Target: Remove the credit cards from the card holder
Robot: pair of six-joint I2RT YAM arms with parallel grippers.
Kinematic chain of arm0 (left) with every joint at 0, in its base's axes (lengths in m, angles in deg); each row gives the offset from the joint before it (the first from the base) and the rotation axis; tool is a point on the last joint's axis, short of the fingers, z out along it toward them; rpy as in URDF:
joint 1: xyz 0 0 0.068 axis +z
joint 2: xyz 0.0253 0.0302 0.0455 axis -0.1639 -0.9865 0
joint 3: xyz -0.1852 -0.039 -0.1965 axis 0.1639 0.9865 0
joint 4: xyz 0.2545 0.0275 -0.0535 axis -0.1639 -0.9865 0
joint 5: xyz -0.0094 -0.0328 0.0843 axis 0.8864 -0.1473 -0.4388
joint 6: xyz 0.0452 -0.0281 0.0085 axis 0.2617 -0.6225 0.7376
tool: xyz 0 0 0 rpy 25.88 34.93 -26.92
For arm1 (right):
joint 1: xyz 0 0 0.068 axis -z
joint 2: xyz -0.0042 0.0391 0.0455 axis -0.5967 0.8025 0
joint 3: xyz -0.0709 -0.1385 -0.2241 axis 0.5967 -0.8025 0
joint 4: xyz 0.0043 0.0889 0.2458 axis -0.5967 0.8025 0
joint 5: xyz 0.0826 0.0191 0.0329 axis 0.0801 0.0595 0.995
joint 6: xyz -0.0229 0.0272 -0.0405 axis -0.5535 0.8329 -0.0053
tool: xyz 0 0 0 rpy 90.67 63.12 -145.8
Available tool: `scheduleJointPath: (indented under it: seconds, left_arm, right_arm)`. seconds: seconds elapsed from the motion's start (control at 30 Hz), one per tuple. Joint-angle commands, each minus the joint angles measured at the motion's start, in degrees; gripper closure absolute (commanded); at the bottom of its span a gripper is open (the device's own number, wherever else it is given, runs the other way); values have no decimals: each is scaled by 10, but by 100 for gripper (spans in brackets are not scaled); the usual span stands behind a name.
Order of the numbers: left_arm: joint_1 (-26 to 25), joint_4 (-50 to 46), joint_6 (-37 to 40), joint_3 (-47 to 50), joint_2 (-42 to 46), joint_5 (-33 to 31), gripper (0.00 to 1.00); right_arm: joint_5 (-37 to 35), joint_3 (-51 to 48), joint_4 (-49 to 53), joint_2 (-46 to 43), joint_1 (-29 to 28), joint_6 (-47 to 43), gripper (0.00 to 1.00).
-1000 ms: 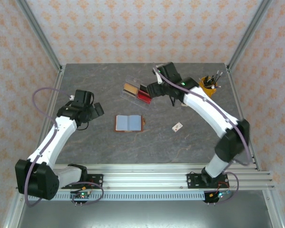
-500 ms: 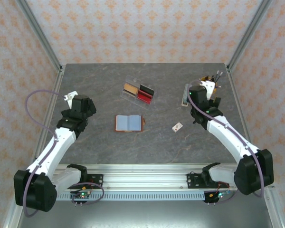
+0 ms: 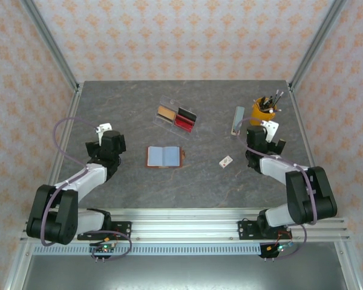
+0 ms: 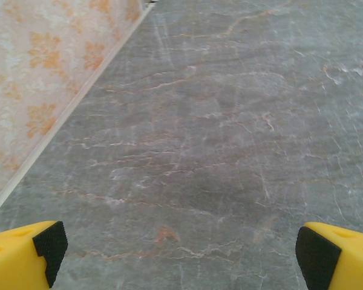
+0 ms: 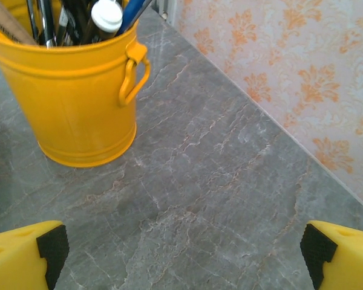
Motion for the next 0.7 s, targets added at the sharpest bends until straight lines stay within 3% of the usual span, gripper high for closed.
scheduleJointPath:
  seconds: [0.0, 0.23, 0.67]
  left_arm:
    - [6, 155, 63, 31, -10, 49, 0]
    - [27, 276, 68, 72, -29, 152, 0]
    - [29, 320, 66, 56, -118, 156, 0]
  right_arm:
    - [42, -34, -141, 2, 7, -52, 0]
    - [157, -88, -264, 25, 25, -83, 0]
    - [230, -112, -323, 53, 40, -91, 0]
